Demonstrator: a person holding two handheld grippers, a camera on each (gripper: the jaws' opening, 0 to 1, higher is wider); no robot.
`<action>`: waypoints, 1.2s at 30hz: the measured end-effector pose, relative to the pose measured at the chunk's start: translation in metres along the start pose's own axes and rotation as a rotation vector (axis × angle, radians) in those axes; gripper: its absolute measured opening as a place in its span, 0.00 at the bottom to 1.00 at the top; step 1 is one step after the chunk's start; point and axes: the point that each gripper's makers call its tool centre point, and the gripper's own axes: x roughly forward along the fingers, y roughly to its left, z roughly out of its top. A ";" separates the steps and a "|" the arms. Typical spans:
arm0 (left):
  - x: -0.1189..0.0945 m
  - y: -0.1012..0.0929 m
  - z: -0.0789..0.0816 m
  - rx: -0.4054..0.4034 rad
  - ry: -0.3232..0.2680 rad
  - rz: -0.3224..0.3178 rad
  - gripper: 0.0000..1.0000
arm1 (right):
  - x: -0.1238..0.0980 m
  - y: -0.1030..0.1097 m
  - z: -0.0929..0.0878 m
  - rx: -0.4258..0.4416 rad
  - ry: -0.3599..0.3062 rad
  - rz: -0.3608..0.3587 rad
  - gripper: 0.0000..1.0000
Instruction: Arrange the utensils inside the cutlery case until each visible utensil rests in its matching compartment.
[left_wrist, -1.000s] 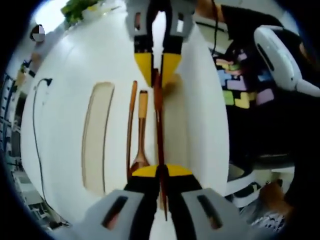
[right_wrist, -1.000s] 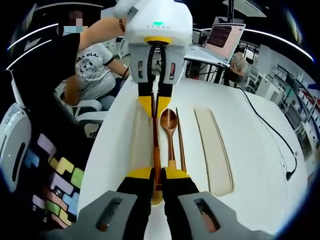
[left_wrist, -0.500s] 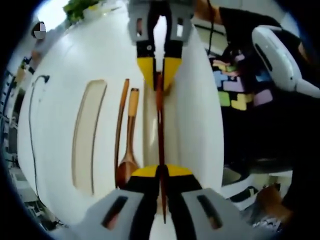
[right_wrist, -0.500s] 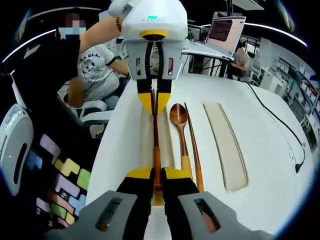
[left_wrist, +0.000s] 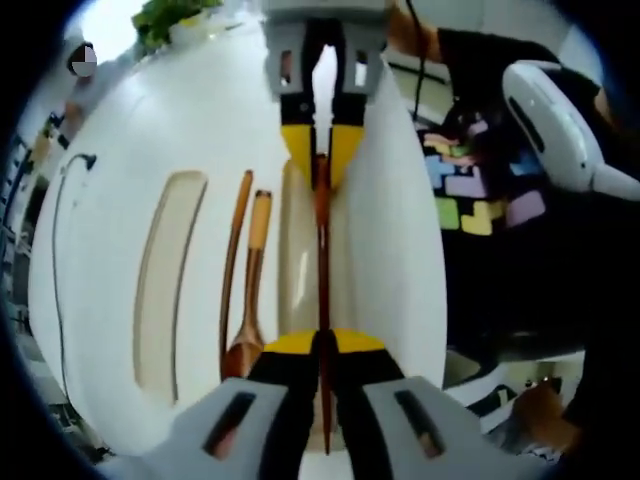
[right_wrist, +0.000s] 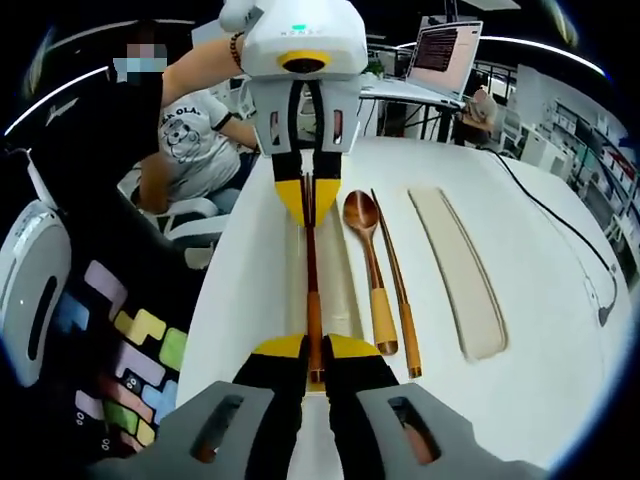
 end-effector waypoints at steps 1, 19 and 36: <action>0.001 -0.002 0.001 -0.007 -0.005 -0.008 0.04 | 0.000 0.000 -0.002 0.000 0.005 -0.001 0.05; 0.011 -0.005 -0.003 0.004 0.000 -0.027 0.04 | 0.005 0.005 -0.004 0.011 -0.005 0.030 0.05; -0.001 -0.003 0.004 0.004 -0.054 0.022 0.05 | -0.017 0.001 0.006 -0.017 -0.076 -0.012 0.09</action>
